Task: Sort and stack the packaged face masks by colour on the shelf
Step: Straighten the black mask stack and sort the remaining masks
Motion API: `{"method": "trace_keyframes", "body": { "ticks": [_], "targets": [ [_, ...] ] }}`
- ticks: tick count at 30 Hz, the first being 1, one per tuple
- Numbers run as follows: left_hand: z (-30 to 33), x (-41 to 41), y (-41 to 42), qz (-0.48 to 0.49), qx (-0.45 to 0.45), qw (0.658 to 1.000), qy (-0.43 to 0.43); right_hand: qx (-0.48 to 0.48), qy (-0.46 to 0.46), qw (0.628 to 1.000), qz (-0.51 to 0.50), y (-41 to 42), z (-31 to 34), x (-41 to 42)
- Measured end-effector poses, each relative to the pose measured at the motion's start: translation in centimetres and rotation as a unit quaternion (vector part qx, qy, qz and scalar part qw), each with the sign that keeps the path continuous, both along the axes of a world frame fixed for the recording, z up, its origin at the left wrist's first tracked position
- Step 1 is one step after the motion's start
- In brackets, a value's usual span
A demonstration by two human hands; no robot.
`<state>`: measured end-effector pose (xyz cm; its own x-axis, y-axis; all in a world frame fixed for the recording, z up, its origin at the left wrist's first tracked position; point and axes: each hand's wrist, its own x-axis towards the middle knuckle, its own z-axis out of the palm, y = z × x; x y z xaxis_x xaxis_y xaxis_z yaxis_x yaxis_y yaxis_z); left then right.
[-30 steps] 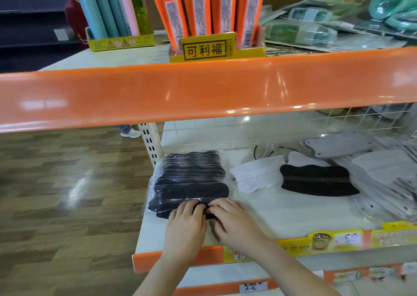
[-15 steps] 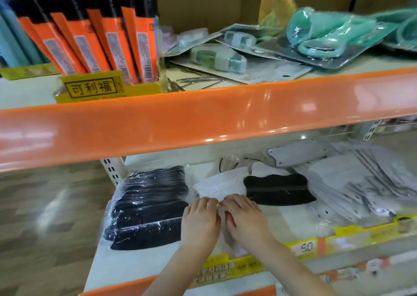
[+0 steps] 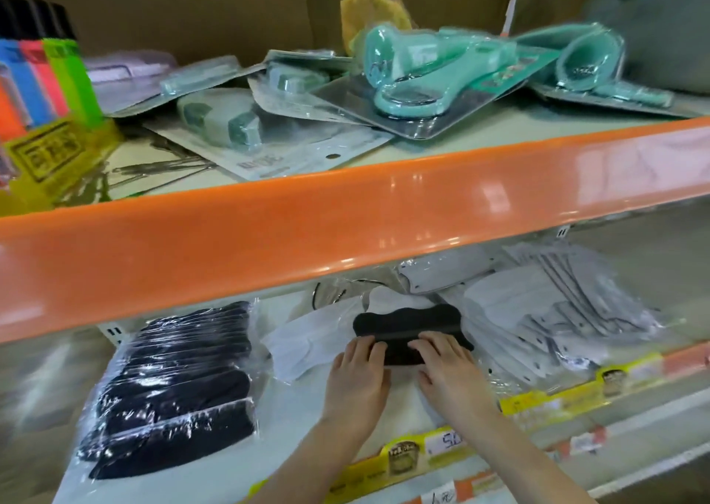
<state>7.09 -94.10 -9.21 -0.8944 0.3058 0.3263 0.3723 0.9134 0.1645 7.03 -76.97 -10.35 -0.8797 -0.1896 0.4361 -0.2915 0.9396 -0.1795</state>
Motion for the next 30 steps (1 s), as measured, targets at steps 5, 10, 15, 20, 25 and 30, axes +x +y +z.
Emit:
{"method": "trace_keyframes", "body": {
  "ticks": [5, 10, 15, 20, 25, 30],
  "targets": [
    [-1.6, -0.5, 0.8, 0.025, -0.018, 1.0, 0.002, -0.013, -0.007, 1.0, -0.019, 0.9, -1.0, -0.4],
    [-2.2, -0.6, 0.7, 0.032, -0.01, 0.998, 0.058, -0.009, 0.026, 0.999, -0.027, 0.6, -0.8, -0.4],
    [-2.3, -0.5, 0.8, 0.034, 0.015, 0.997, 0.069, -0.01, 0.056, 0.998, -0.034, 0.4, -0.5, -0.2],
    [-2.6, -0.5, 0.6, 0.034, 0.016, 0.994, 0.107, -0.032, 0.082, 0.996, -0.02, 0.6, -0.9, -0.1],
    [-2.4, -0.7, 0.4, 0.011, 0.041, 0.992, 0.117, -0.054, 0.077, 0.996, -0.001, 0.7, -0.2, 0.4],
    [-1.4, -1.2, 0.3, 0.012, 0.031, 0.996, 0.084, -0.065, 0.052, 0.996, 0.024, 1.0, -0.2, 0.4]
  ]
}}
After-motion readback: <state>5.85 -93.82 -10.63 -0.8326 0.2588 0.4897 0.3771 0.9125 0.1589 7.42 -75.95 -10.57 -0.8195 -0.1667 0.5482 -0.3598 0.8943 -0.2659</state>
